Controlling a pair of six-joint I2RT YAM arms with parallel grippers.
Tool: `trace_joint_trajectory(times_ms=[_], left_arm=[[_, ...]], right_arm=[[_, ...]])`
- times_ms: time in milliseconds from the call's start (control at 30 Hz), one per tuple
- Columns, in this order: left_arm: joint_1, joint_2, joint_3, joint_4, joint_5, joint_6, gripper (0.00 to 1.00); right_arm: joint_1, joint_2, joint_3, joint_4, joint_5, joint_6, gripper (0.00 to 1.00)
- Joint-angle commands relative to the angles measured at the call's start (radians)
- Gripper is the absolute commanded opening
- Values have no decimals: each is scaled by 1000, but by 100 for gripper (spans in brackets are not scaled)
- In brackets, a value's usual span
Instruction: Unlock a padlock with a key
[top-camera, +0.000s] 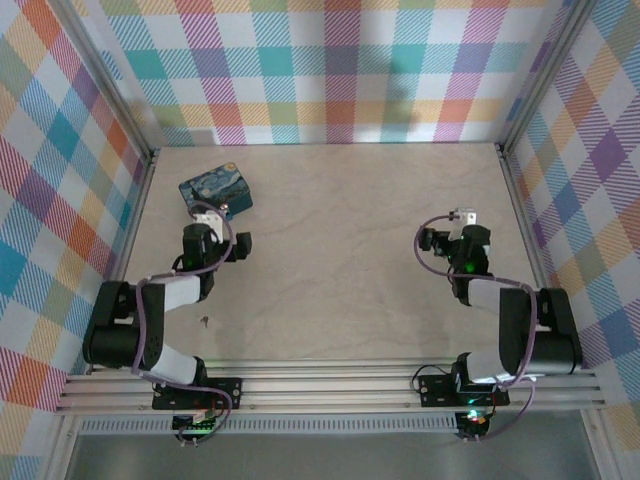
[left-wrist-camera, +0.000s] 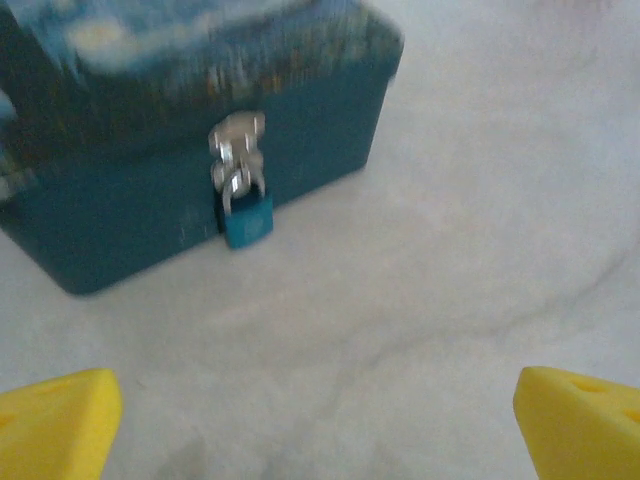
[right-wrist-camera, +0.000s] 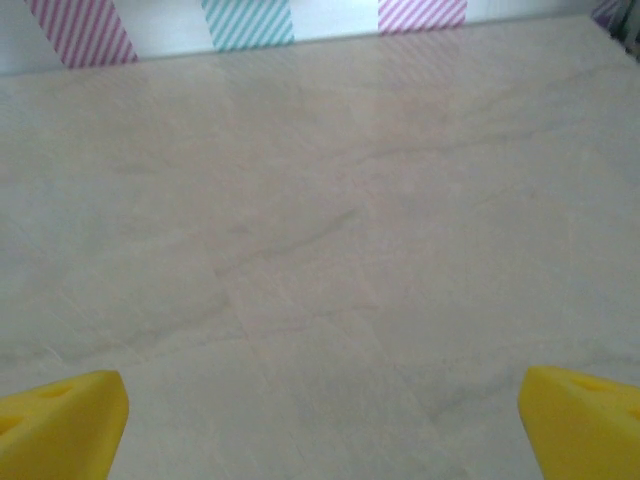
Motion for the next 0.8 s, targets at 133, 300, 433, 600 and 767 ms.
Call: trace_joint_trajectory(times_ms=[133,300,433,600,767], left_arm=[[54,-141,273,-659,-233,-250,100],[119,-135,403,-874,-163,-323,100],[249,-60,503,-921,41,-435,94],[340,113,630,-921,262,-466,86],[395,298,740,-893,421,-454,79]], right_arm=[[6,-92,191,-446,-79,105,100],[6,-1,416,-744,-146,216,100],[13,51,484,-769,-240,337,100],[71,130,559,-803,-295,404,91],[146,204,631,-862,-313,406,90]])
